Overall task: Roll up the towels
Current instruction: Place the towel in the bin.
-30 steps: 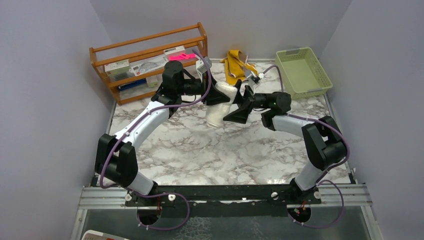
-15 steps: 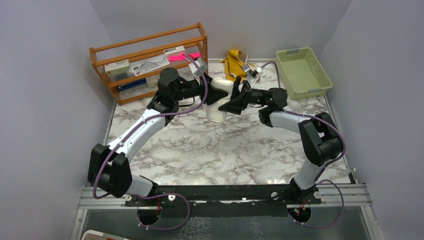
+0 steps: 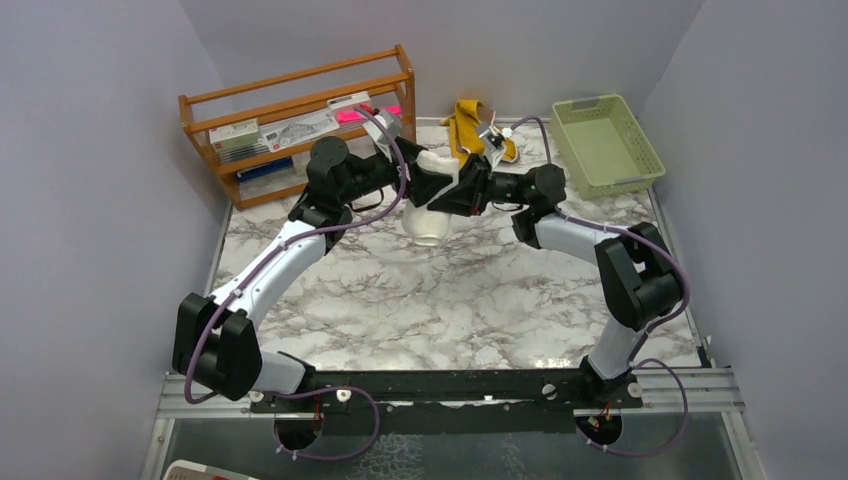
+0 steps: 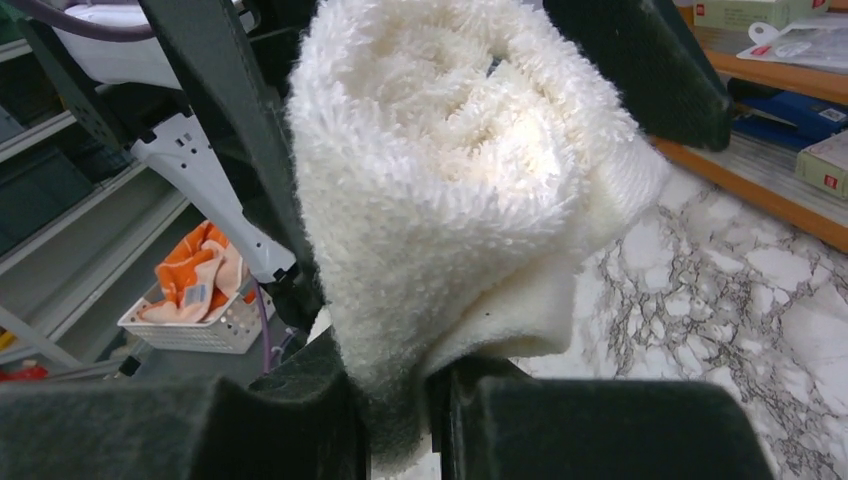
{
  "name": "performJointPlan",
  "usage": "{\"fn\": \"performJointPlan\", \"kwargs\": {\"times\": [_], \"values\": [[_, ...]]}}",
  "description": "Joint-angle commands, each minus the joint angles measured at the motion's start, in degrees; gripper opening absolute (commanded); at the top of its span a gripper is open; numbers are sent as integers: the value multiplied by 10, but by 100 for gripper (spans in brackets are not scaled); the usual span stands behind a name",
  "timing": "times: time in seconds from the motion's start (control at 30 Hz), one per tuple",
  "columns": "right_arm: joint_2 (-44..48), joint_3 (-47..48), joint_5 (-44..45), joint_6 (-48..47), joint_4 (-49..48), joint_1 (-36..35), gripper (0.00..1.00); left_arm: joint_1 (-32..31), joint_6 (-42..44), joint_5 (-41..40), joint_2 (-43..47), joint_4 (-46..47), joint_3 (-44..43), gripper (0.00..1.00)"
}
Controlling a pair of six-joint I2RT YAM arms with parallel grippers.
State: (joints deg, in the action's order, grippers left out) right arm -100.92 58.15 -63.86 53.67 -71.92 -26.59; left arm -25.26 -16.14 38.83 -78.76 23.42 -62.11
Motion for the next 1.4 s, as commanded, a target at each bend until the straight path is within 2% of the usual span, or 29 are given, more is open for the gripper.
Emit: {"fn": "performJointPlan", "kwargs": {"times": [0.0,0.1,0.23,0.37,0.47,0.57,0.7,0.9,1.03,1.17,1.37], "values": [[21,5,25,-37,48,-1,1,42,-38,-90,33,-22,-9,99],[47,-15,67,-40,72,17,1,86,-66,-174,57,-90,-27,99],[72,-43,144,5,89,86,1,129,-81,-297,108,-179,-34,99],[96,-6,232,-24,272,155,1,139,-78,-354,151,-248,-33,99],[107,47,381,-70,446,186,1,142,-74,-356,160,-291,-34,99],[82,97,472,-59,532,228,1,144,-73,-348,161,-325,-37,99],[-6,148,518,1,527,282,1,145,-70,-324,154,-361,-41,99],[-138,294,617,9,584,313,1,146,-50,-302,143,-409,-53,99],[-196,351,664,22,604,330,1,147,-45,-279,135,-416,-50,99],[-269,424,688,-8,587,344,1,147,-39,-268,124,-419,-43,99],[-382,539,676,-16,593,363,1,147,-31,-250,90,-427,-54,99]]}}
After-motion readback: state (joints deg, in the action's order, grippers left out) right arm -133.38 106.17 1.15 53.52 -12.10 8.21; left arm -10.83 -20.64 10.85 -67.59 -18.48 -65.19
